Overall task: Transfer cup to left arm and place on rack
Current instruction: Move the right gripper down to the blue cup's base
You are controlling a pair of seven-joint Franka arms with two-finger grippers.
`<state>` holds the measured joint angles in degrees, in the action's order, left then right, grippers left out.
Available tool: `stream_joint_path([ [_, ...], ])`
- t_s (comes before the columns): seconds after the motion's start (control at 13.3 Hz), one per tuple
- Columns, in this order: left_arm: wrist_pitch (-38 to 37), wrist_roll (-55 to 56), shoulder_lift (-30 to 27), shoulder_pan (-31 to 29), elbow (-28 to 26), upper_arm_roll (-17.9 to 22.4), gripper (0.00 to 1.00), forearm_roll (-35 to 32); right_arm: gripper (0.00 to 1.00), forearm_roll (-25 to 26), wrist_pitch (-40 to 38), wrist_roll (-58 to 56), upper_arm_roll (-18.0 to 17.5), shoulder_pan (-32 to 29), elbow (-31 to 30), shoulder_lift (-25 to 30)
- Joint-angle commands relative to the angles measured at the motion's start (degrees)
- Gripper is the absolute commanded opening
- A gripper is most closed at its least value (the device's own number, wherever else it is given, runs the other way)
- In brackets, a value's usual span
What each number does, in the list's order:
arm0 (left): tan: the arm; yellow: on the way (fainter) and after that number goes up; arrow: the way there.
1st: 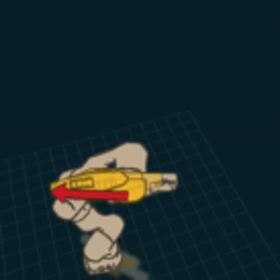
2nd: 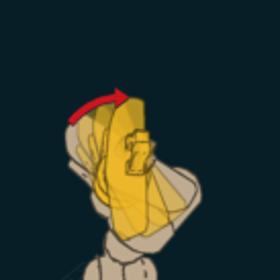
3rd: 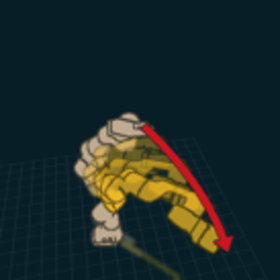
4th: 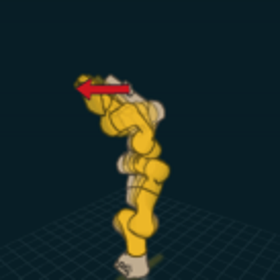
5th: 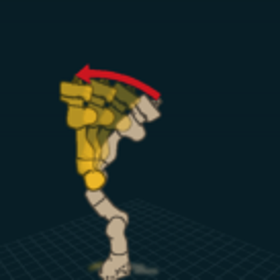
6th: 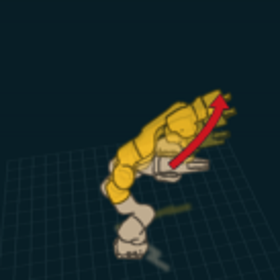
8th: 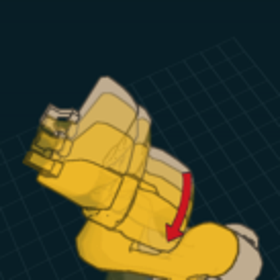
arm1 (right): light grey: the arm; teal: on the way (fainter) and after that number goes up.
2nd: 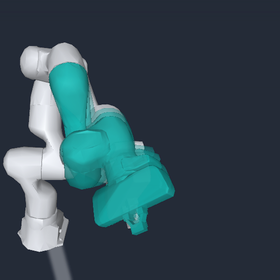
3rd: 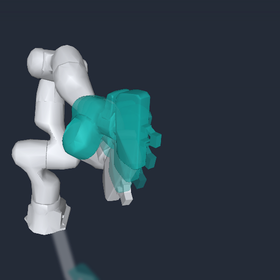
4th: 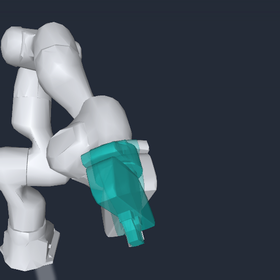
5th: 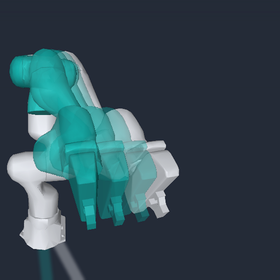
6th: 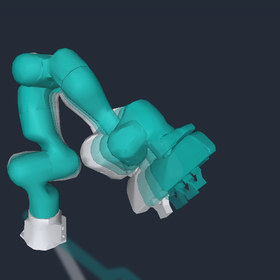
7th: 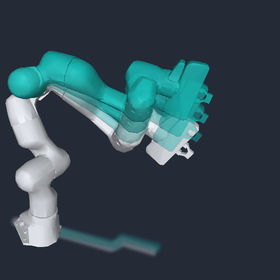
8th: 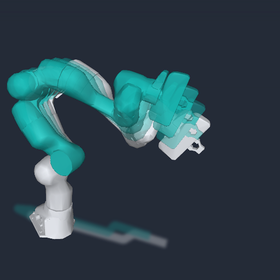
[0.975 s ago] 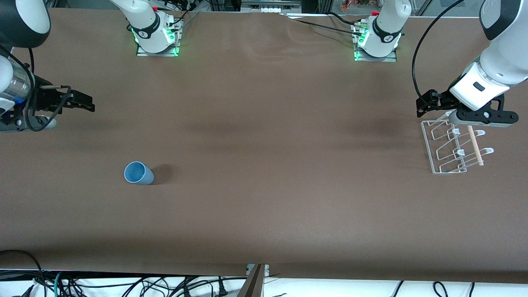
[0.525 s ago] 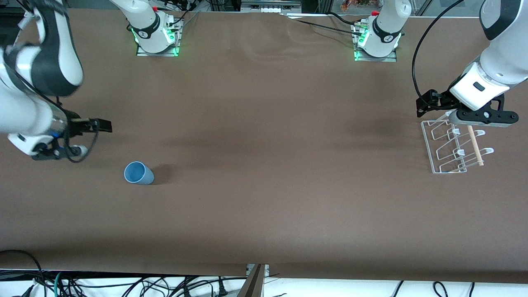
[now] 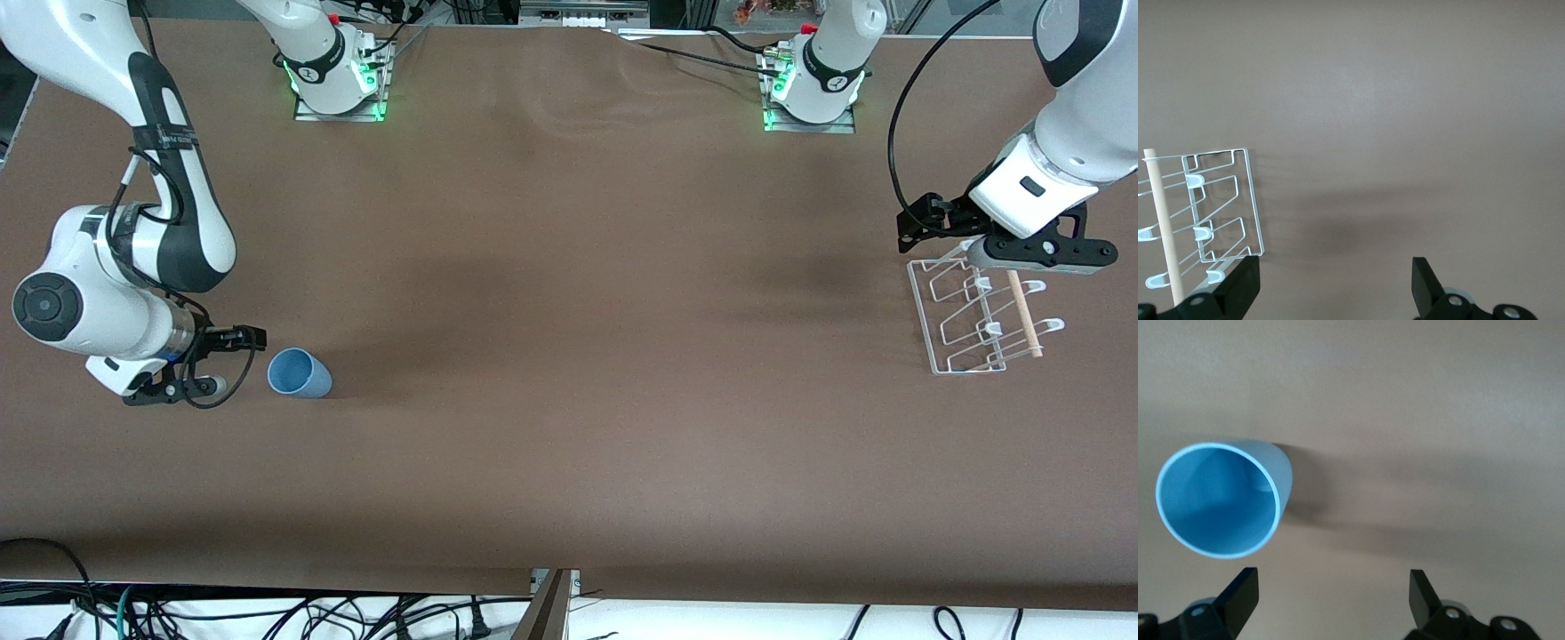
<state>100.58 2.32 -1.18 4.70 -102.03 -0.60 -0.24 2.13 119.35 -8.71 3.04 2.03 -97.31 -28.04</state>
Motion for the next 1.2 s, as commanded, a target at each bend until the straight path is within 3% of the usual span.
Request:
stream_joint_path([
  [0.0,-0.8,0.1,-0.6,0.0,0.3,-0.2,1.00,-0.6,1.00,-0.2,0.6,0.8,-0.4,0.1,1.9,-0.1],
  [0.9,-0.9,0.1,-0.6,0.0,0.3,-0.2,1.00,-0.6,0.98,-2.0,4.1,5.2,-0.8,1.6,3.0,-7.3],
  [0.97,-0.8,0.1,-0.6,0.0,0.3,-0.2,1.00,-0.6,0.83,-1.9,4.7,6.6,-0.8,2.2,3.0,-7.6],
  [1.12,-0.9,0.1,-0.6,0.0,0.3,-0.2,1.00,-0.6,0.30,-1.9,4.8,8.1,-0.8,2.7,3.0,-7.7],
])
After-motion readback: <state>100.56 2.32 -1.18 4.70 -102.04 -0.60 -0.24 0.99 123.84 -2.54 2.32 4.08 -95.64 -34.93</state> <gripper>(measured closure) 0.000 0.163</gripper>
